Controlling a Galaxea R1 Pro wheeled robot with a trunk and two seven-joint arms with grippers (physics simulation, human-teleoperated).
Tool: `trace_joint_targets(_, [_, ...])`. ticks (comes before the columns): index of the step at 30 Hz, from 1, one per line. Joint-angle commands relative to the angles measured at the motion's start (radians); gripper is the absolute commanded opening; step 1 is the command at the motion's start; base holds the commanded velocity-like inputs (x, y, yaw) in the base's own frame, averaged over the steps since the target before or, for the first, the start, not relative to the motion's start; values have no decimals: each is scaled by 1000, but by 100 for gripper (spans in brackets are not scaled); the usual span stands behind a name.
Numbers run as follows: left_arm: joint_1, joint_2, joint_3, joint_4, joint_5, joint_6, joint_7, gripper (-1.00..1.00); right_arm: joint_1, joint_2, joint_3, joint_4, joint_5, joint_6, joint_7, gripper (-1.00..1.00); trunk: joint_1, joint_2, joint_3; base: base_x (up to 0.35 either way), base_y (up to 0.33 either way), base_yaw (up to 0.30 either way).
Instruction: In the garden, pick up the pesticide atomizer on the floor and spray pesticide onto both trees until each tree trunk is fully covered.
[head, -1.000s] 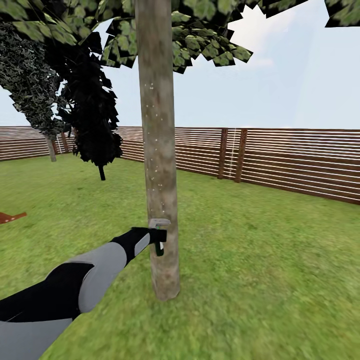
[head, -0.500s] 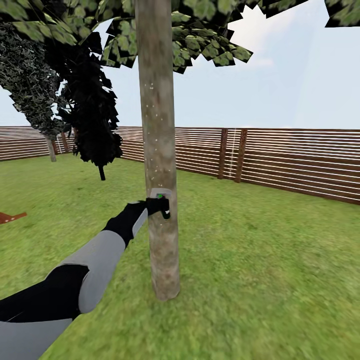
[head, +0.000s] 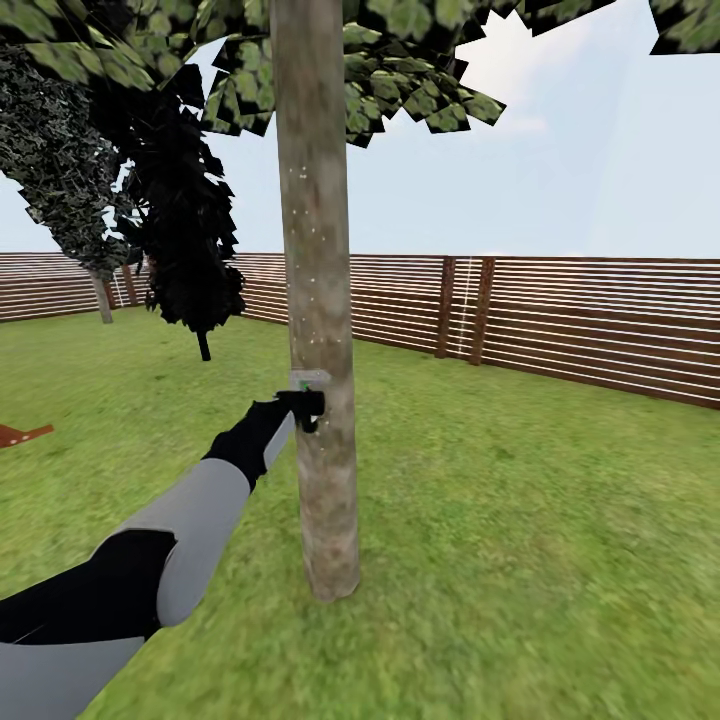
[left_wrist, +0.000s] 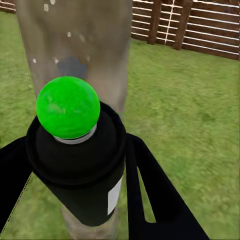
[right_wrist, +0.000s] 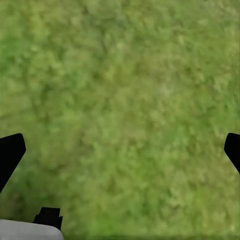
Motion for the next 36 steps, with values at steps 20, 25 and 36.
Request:
trace_joint_targets(20, [-161, 0, -3, -419, 239, 595, -19, -100, 0, 0, 9, -1, -7, -2, -3, 100, 0, -1, -2, 0, 0, 0])
trace_joint_targets(25, [-263, 0, -2, -417, 310, 661, -17, -100, 0, 0, 9, -1, -7, -2, -3, 100, 0, -1, -2, 0, 0, 0])
trace_joint_targets(36, [-385, 0, -1, -415, 351, 686, -18, -100, 0, 0, 9, -1, -7, -2, -3, 100, 0, -1, -2, 0, 0, 0])
